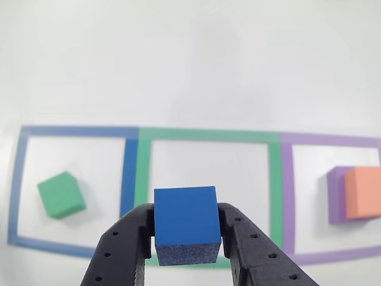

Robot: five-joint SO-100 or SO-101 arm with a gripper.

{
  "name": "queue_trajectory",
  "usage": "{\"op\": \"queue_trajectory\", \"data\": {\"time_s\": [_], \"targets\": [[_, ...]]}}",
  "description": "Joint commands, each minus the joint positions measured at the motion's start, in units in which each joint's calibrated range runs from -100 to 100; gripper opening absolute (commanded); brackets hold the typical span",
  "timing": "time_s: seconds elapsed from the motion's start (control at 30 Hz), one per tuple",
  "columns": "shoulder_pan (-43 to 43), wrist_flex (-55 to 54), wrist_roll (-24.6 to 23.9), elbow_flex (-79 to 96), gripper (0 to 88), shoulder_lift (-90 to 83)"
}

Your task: Tower of hanoi

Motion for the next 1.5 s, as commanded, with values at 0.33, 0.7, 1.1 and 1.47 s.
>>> {"op": "queue_trajectory", "data": {"time_s": [0.33,0.7,1.1,1.47], "targets": [[-10.9,43.7,0.0,-40.3,2.0,-2.3],[-17.0,42.7,0.0,-39.4,2.1,-3.3],[-14.8,-0.8,0.0,4.0,3.2,-8.8],[-15.3,-40.5,0.0,29.5,3.0,-1.4]]}}
